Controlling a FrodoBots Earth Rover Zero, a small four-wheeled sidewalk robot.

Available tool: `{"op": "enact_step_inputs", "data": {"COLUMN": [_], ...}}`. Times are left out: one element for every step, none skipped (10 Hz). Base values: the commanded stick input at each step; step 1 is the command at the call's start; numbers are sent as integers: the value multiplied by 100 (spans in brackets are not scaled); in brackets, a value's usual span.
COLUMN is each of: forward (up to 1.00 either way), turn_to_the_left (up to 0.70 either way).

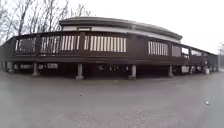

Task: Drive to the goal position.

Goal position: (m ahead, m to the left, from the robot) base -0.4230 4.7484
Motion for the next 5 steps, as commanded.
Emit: {"op": "enact_step_inputs", "data": {"forward": [18,39,60,70,70], "turn_to_the_left": [61,51,40,35,35]}}
